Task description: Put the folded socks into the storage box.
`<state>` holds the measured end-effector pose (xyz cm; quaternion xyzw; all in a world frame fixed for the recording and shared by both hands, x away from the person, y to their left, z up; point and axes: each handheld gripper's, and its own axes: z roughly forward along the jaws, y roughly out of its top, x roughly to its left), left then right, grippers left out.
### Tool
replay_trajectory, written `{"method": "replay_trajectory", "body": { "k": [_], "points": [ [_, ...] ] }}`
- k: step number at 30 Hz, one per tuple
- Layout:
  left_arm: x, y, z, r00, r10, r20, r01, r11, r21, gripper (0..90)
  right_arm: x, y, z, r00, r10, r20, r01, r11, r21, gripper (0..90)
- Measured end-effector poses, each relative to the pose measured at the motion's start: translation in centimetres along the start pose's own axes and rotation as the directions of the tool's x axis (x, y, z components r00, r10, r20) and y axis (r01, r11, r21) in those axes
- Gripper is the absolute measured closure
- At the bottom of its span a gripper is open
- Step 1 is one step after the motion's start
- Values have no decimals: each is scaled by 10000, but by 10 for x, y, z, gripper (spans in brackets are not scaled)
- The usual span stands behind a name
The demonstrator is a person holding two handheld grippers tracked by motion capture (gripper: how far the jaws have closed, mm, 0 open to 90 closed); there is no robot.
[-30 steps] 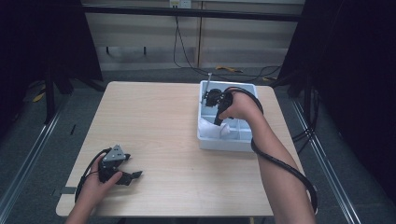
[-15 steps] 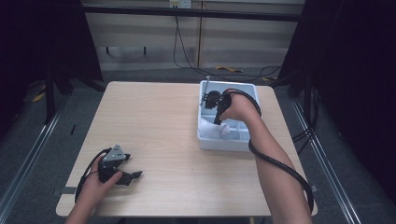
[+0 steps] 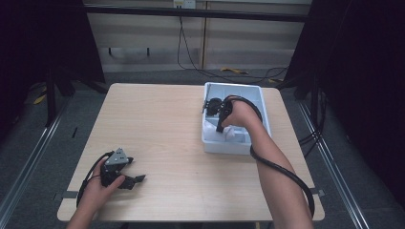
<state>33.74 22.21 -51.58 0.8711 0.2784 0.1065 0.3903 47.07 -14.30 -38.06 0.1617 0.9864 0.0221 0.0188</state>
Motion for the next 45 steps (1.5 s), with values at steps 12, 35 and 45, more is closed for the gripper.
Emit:
{"method": "replay_trajectory", "body": {
  "k": [12, 35, 45],
  "points": [
    [0, 0, 0, 10000, -3, 9, 3, 10000, 1, 139, 2, 4, 8, 9998, -77, -160, 80, 9998, 185, 897],
    [0, 0, 0, 10000, 14, 38, -14, 10000, -15, 141, 4, 3, 23, 9991, -52, -426, 54, 10000, 55, 900],
    [0, 0, 0, 10000, 23, 61, -22, 10000, -32, 141, 6, 4, 39, 9984, 78, -553, -85, 9999, -120, 900]
  ]
}}
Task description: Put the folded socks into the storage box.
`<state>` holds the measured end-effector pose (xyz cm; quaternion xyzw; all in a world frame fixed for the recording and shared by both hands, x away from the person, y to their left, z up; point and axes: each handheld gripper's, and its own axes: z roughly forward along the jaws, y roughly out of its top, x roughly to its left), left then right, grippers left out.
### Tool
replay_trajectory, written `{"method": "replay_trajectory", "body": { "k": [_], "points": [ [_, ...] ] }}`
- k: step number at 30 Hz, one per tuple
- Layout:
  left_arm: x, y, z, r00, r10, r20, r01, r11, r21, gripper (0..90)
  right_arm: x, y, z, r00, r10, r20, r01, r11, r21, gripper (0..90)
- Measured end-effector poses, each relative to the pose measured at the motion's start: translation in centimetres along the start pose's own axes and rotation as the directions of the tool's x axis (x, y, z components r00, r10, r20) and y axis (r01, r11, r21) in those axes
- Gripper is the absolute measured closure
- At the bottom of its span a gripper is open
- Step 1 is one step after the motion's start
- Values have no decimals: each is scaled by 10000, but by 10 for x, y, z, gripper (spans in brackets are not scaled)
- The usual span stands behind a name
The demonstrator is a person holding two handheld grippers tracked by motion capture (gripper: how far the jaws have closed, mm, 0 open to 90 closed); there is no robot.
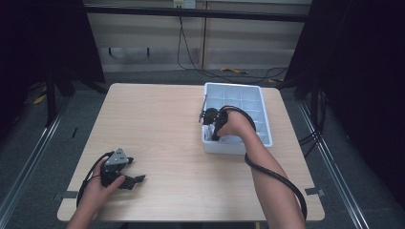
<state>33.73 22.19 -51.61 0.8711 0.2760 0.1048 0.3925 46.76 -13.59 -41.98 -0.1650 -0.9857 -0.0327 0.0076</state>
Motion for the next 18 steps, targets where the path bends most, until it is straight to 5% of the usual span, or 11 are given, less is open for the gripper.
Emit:
{"method": "replay_trajectory", "body": {
  "k": [18],
  "points": [
    [0, 0, 0, 10000, -56, 11, 56, 10000, -16, 141, -2, -4, 16, 9996, 217, -183, -223, 9991, -360, 900]
  ]
}}
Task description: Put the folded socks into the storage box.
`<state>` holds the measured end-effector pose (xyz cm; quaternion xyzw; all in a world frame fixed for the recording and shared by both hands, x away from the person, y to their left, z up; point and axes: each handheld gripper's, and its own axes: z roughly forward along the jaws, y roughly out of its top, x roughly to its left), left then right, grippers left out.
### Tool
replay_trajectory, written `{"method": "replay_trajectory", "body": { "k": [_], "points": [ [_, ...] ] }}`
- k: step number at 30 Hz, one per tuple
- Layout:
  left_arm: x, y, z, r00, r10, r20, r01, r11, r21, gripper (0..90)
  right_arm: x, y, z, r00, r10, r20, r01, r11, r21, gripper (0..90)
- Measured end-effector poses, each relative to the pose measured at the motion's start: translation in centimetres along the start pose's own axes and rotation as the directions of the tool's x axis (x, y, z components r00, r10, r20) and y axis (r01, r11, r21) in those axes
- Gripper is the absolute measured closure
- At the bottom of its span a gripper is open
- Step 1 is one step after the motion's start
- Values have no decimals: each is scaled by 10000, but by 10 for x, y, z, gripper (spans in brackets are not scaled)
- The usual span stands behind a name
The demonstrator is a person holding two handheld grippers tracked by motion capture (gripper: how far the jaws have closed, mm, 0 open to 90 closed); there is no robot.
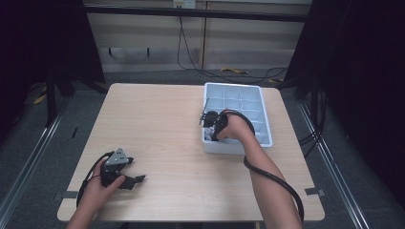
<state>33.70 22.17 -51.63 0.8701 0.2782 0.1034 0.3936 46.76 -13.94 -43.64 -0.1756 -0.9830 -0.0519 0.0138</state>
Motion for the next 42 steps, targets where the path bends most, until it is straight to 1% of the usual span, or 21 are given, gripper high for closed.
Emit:
{"method": "replay_trajectory", "body": {
  "k": [3, 5, 6, 7, 9, 10, 11, 14, 17, 21, 22, 24, 26, 28, 29, 33, 34, 39, 41, 42],
  "points": [
    [0, 0, 0, 10000, -7, 3, 7, 10000, -3, 140, 0, 1, 1, 10000, -25, 30, 24, 10000, 90, 900],
    [0, 0, 0, 10000, 13, 6, -13, 10000, 12, 140, 0, 1, 4, 10000, -38, 36, 38, 10000, 27, 900],
    [0, 0, 0, 10000, 15, 6, -15, 10000, 11, 141, 0, 2, 4, 10000, 11, 42, -11, 9999, 139, 900],
    [0, 0, 0, 10000, 15, 6, -15, 10000, 12, 141, 0, 2, 5, 10000, 8, 38, -8, 9999, 143, 900],
    [0, 0, 0, 10000, 11, 9, -11, 10000, 11, 141, 0, 1, 6, 10000, -8, 62, 7, 9999, 109, 900],
    [0, 0, 0, 10000, -2, 8, 2, 10000, 0, 141, 0, 0, 7, 10000, 67, 27, -67, 10000, 3, 900],
    [0, 0, 0, 10000, 1, 8, -1, 10000, -1, 140, 0, 0, 7, 9999, 100, 25, -100, 9999, 64, 900],
    [0, 0, 0, 10000, 19, 11, -19, 10000, 11, 140, -1, -2, 7, 9999, 138, 13, -138, 9999, -93, 900],
    [0, 0, 0, 10000, 21, 22, -21, 10000, -6, 140, 0, -1, 7, 9998, 207, 22, -207, 9998, -33, 900],
    [0, 0, 0, 10000, 58, 0, -58, 10000, -9, 141, 0, 0, 6, 9999, 103, 43, -104, 9999, 44, 900],
    [0, 0, 0, 10000, 68, -19, -68, 10000, 26, 141, 1, 1, 5, 9999, 119, 81, -120, 9998, 145, 900],
    [0, 0, 0, 10000, 59, -18, -59, 10000, 17, 141, 1, 2, 3, 9999, -24, 127, 22, 9999, 126, 900],
    [0, 0, 0, 10000, 62, -17, -62, 10000, 18, 141, 1, 2, 0, 10000, 7, 60, -8, 9999, 112, 900],
    [0, 0, 0, 10000, 70, -16, -70, 10000, 23, 141, 1, 2, -4, 10000, 41, 71, -41, 10000, 90, 893],
    [0, 0, 0, 10000, 62, -14, -62, 10000, 17, 140, 1, 2, -6, 10000, -43, 74, 41, 9999, 157, 887],
    [0, 0, 0, 10000, 63, -2, -63, 10000, 16, 140, 1, 2, -16, 10000, -1, 89, 0, 10000, 74, 882],
    [0, 0, 0, 10000, 63, 5, -63, 10000, 27, 140, 1, 1, -19, 9999, 24, 125, -24, 10000, 0, 882],
    [0, 0, 0, 10000, 61, 7, -61, 10000, 25, 140, 0, 1, -34, 9994, 6, 337, -8, 10000, 68, 881],
    [0, 0, 0, 10000, 59, 7, -59, 10000, 25, 140, 0, 0, -39, 9992, 53, 403, -50, 10000, -76, 881],
    [0, 0, 0, 10000, 59, 8, -59, 10000, 25, 140, -1, 0, -42, 9990, 76, 437, -75, 10000, -30, 881]
  ]
}}
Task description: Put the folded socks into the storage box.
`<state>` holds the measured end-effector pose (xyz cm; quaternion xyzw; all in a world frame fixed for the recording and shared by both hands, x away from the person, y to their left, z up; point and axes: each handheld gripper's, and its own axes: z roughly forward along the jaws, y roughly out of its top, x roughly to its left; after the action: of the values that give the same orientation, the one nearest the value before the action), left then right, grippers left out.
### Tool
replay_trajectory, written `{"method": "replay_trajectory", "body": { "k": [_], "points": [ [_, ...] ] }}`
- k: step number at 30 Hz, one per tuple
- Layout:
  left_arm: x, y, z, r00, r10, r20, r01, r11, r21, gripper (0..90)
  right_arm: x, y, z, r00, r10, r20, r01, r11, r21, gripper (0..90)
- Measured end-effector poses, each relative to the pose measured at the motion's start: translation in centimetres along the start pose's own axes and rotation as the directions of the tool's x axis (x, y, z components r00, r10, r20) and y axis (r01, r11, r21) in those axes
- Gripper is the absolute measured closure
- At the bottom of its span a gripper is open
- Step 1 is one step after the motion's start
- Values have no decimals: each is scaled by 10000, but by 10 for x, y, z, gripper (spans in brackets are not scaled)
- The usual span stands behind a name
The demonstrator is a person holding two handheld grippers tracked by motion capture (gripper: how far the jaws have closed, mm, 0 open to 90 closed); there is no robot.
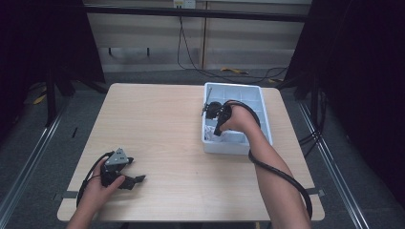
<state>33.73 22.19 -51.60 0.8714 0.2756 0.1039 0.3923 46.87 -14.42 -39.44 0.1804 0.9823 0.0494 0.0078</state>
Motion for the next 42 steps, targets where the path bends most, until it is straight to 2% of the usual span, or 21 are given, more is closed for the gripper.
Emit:
{"method": "replay_trajectory", "body": {
  "k": [14, 23, 25, 35, 42],
  "points": [
    [0, 0, 0, 10000, 9, 17, -9, 10000, 29, 140, -8, -5, -20, 9983, 228, 540, -230, 9997, 21, 878],
    [0, 0, 0, 10000, 8, 7, -8, 10000, 23, 139, -14, -3, -13, 9970, 393, 664, -394, 9992, 7, 856],
    [0, 0, 0, 10000, 9, 9, -9, 10000, 27, 139, -15, -3, -11, 9983, 392, 426, -393, 9992, 9, 885],
    [0, 0, 0, 10000, 9, 11, -9, 10000, 32, 139, -16, -2, -4, 9982, 361, 488, -376, 9988, 306, 900],
    [0, 0, 0, 10000, 0, -18, 0, 10000, -13, 139, -14, -2, 6, 9990, 377, 224, -385, 9986, 369, 900]
  ]
}}
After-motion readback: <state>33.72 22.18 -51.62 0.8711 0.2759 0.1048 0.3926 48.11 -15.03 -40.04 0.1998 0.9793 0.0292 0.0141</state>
